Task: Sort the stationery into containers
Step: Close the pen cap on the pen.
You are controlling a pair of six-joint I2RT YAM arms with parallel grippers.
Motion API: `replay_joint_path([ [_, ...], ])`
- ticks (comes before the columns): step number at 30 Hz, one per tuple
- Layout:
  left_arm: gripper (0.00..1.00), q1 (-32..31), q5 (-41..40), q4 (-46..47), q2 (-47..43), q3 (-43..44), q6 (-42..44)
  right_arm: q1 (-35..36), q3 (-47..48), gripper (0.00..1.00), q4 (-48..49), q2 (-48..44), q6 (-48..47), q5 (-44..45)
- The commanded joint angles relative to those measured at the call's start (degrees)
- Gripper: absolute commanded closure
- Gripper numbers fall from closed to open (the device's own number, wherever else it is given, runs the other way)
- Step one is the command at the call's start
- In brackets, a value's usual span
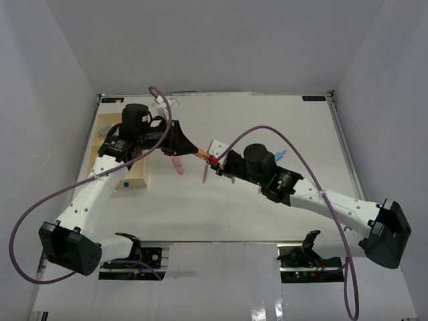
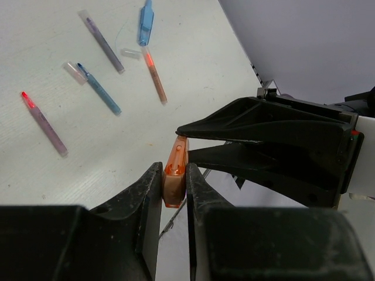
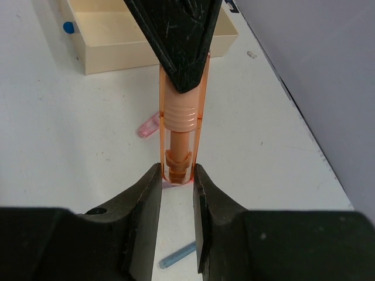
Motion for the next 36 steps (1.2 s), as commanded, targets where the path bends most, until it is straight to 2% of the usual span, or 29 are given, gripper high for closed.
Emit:
replay_joint_path([
  [1,0.93,-1.7,3.2,-3.8,0.6,-3.8,4.7,0.7,1.3,0.92,20.8,-4.4,-2.7,-3.7],
  [5,0.94,-1.7,3.1,-2.8,1.5,-5.5,7.4,0.7,0.0,0.92,23.1,-4.8,-5.2,-4.3],
  [16,0.94,-1.7,1.3,-0.4,4.0,-6.6,7.0,0.7,2.0,0.92,23.9,-1.5,-10.6,-4.7],
  [19,1.00,-1.7,0.9,0.4,4.0,-6.2,6.5,0.7,1.8,0.92,23.8,-1.0,-10.6,-4.3],
  [23,1.00,-1.7,0.4,1.1,3.4,-5.7,5.8,0.7,0.6,0.90,23.5,-1.3,-10.1,-3.8],
  [26,1.00,-1.7,-0.1,1.4,3.1,-5.1,5.5,0.7,0.2,0.85,22.2,-1.7,-9.9,-3.4],
  [29,1.00,-1.7,-0.9,2.0,2.5,-4.7,5.1,0.7,0.0,0.77,21.0,-2.0,-9.5,-2.6],
  [35,1.00,-1.7,-5.5,3.6,0.8,-3.7,4.4,0.7,-1.4,0.50,17.4,-3.5,-7.9,-1.8],
  [36,1.00,-1.7,-6.3,4.0,0.5,-3.7,4.2,0.8,-1.6,0.42,16.5,-4.2,-7.7,-1.8],
])
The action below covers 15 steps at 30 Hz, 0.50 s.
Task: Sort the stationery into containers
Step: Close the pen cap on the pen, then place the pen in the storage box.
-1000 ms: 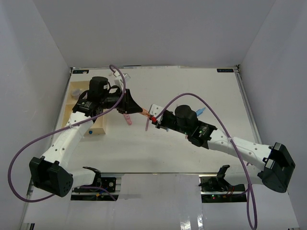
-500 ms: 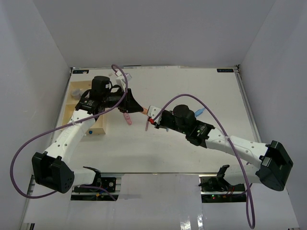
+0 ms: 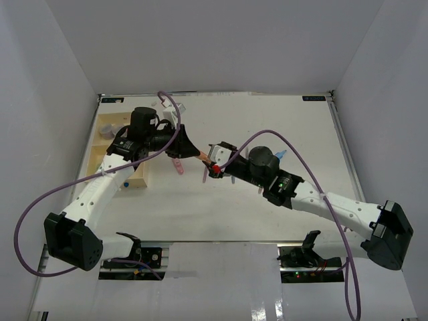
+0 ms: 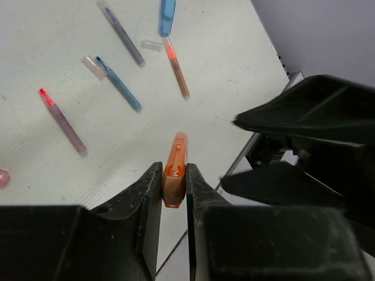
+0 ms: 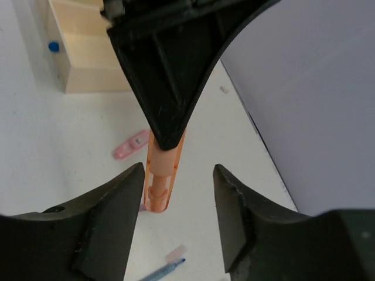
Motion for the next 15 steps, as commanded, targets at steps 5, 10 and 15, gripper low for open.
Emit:
replay_joint_path([
  [5,1.00,-0.5,-8.1,2.4,-3.0,-0.6,-0.5,0.6,-0.4,0.20,2.7,-8.0,2.6,-0.4],
  [10,1.00,-0.4,-15.7,6.2,-5.6,-4.3,-3.2,0.5,-2.2,0.01,-1.9,-12.8,8.1,1.2],
  [15,1.00,1.2,-28.1,9.3,-10.9,-9.0,-7.1,0.5,-5.9,0.10,-5.3,-16.9,14.9,5.9],
])
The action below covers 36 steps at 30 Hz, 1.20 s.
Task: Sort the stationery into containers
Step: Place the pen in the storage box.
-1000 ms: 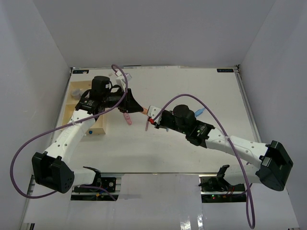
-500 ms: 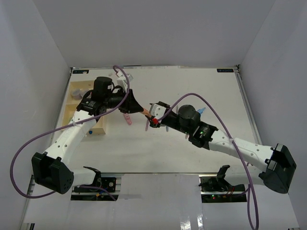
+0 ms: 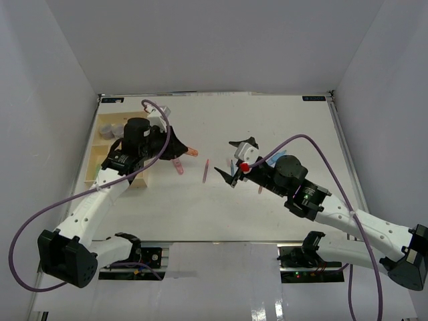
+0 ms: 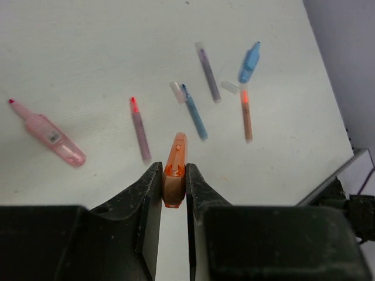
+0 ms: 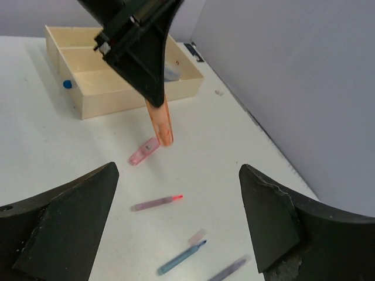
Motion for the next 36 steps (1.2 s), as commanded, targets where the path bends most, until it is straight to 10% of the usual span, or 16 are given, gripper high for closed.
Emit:
replay_joint_path([
  [1,1.00,2.4,-12.2,4.2,-5.5,-3.5,-5.0,0.1,-3.0,0.10,-2.8,-3.0,7.1,3.5],
  [18,1.00,28.8,-36.8,13.8,-15.8,-19.4,-18.0,0.1,-15.9,0.10,-2.7,-9.5,21.5,5.0],
  [36,1.00,45.6,-32.3,27.7,-4.2,-23.2,-23.0,0.0,-20.5,0.10,-1.0,-14.7,22.4,4.2],
])
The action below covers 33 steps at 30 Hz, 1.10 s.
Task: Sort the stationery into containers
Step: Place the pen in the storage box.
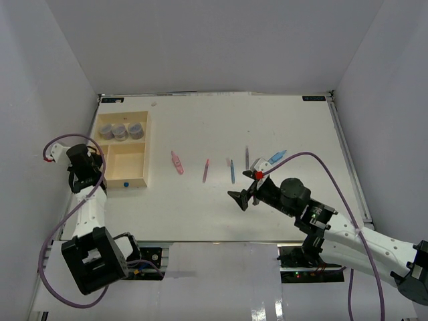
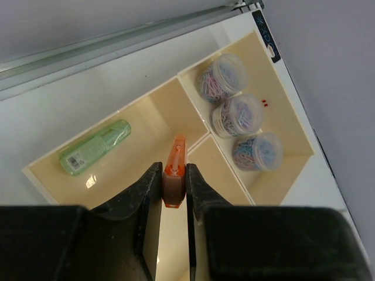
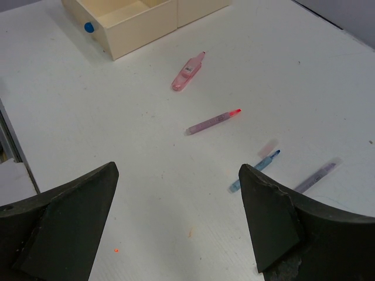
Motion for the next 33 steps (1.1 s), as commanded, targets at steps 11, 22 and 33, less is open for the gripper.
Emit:
replay_joint_path([
  [11,1.00,9.7,14.8,7.1,12.6,0.4,-1.3,0.1,-1.0,0.10,3.6,0.1,0.2,-0.1],
  [22,0.43,10.2,14.4,3.9,14.2,2.4,-0.7,0.0,-0.6,0.10,3.6,1.0,-0.1,0.4],
  [33,0.04,10.2,15.1,-8.0,6.6,7.1,0.5,0.0,4.6,0.10,-2.8,5.3,4.7,10.5],
])
